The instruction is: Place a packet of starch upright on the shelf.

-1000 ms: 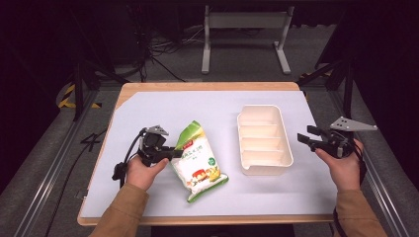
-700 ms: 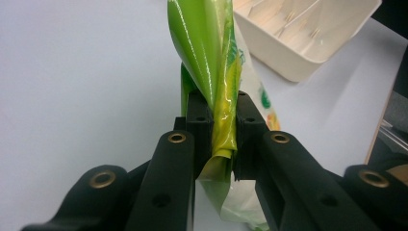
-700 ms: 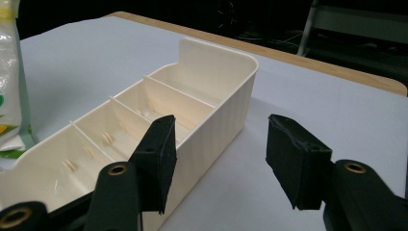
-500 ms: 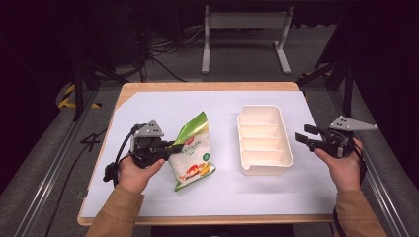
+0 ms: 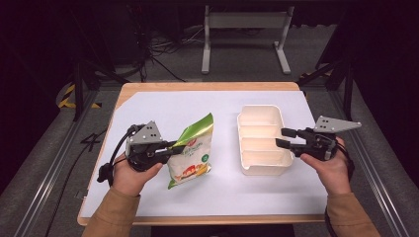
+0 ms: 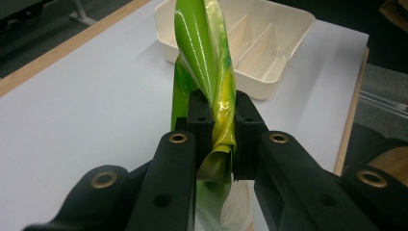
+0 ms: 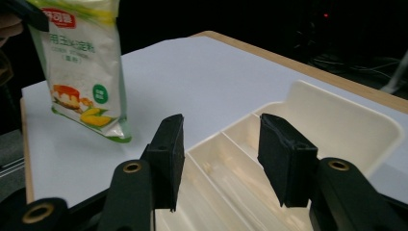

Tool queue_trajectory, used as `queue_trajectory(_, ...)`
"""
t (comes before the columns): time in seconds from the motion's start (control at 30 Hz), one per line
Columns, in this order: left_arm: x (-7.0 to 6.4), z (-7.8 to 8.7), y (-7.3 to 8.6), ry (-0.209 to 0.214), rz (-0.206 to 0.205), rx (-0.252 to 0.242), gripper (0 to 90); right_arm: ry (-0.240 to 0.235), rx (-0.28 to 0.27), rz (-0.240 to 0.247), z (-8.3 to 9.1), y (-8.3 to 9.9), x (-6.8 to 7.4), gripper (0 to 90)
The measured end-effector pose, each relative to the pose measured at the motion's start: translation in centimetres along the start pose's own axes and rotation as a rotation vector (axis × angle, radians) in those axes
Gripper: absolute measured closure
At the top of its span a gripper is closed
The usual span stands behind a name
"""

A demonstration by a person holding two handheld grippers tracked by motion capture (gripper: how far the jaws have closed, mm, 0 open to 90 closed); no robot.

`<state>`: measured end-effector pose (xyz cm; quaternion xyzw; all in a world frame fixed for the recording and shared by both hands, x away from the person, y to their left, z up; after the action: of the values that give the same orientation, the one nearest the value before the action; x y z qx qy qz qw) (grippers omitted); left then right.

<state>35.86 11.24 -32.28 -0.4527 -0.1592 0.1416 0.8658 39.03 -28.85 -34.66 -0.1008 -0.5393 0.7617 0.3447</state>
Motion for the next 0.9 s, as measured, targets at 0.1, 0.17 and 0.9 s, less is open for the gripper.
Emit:
queue_trajectory(0.1, -0.3, 0.3, -0.5, 0.012, -0.023, -0.009, 82.0, -0.050, 0.019, 0.014, -1.2, -0.1, 1.2, 53.5)
queue_trajectory(0.17, -0.6, 0.4, -0.8, 0.023, -0.035, -0.021, 81.9, -0.089, 0.032, 0.019, -1.9, -0.2, 2.1, 51.9)
queue_trajectory(0.9, -3.5, -1.2, -3.3, 0.141, -0.159, -0.091, 82.0, -0.340, 0.114, 0.098, -7.6, -0.7, 8.9, 37.0)
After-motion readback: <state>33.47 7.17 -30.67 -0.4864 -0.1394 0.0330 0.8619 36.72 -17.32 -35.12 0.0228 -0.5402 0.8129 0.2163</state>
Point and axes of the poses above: each handheld gripper's, and its own axes: z roughly backward along the jaws, y roughly out of its underside, x roughly to its left, the point moved 4 cm from there along -z, roughly forward along the jaws, and after that the axes turned 10 degrees about -z, right-handed, at the moved point
